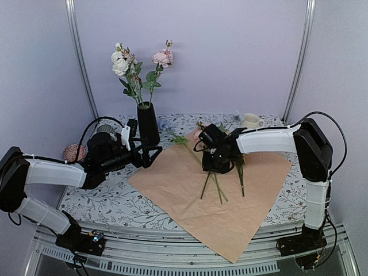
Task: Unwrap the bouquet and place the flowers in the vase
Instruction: Pick up the fake flower from the flattened wrapping paper.
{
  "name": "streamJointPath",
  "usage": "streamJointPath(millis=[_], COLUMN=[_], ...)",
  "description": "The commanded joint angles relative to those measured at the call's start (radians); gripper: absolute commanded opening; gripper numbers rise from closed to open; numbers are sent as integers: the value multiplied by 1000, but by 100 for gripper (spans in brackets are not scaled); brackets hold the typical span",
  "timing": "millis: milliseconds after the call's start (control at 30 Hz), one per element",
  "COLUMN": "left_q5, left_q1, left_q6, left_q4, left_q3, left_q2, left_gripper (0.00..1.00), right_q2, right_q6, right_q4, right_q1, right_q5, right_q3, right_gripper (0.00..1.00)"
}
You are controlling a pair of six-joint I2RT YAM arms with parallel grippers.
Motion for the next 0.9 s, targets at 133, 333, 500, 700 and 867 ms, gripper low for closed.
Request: streamJointPath(millis=[133, 333, 500, 700, 867], left_q5=[-2, -2, -3, -3, -5], left_q1=[-15, -15, -17, -17, -17], left_q6=[15, 15, 17, 16, 18], left_q4=[-11, -14, -17, -19, -21], left_q3=[15, 15, 16, 17, 16], left_q2=[-5, -6, -7, -8, -10], left_gripper=[96, 96, 96, 96, 96], right_q2=[56, 76, 79, 84, 62], right_q6=[26, 37, 57, 80, 93], right_q4=[-21, -22, -33, -35, -34], right_q1=[-5, -5, -5, -5, -9], right_q5=[14, 9, 23, 27, 38], right_q3=[44, 57, 56, 56, 43], right_gripper=[36, 31, 28, 21, 4])
